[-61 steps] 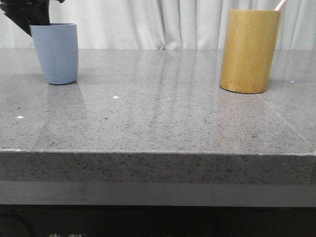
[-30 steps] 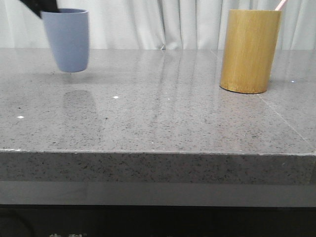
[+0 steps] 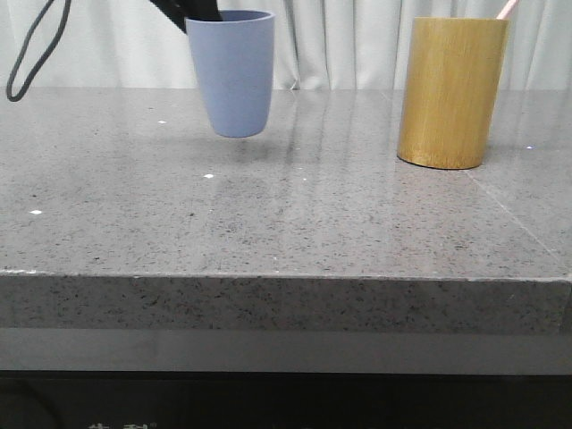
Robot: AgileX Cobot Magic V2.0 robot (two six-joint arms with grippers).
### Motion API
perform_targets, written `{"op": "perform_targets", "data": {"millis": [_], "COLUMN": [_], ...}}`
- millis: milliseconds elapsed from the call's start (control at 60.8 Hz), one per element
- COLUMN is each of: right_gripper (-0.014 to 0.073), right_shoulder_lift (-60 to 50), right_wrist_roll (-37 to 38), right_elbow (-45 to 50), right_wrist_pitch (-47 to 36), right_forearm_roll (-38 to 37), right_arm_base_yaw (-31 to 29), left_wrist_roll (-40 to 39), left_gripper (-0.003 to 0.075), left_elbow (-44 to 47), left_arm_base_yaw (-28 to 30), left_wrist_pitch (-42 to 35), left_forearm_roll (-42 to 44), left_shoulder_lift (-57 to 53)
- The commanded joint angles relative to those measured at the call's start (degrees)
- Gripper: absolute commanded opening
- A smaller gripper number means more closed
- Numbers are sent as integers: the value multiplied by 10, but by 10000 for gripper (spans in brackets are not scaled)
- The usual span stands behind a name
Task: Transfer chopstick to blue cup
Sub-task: 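Lift the blue cup with the left gripper and carry it toward the bamboo holder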
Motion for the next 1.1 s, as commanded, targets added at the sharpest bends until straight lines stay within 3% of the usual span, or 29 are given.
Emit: {"op": "perform_targets", "data": {"millis": [0, 1086], "right_gripper": [561, 561], "right_shoulder_lift": [5, 5], "right_wrist_roll": [-6, -6], "right_elbow": [-19, -19], "right_wrist_pitch": [-35, -27], "right_forearm_roll": [3, 3], "right_arm_base_yaw": [-3, -3], "left_wrist_roll": [1, 1], "left_gripper": [-19, -19], "left_elbow": [-21, 13], "left_arm_base_yaw": [-15, -33], "left_wrist_pitch": [-32, -97], "left_forearm_roll": [-5, -27], "left_shoulder_lift": [-33, -33]}}
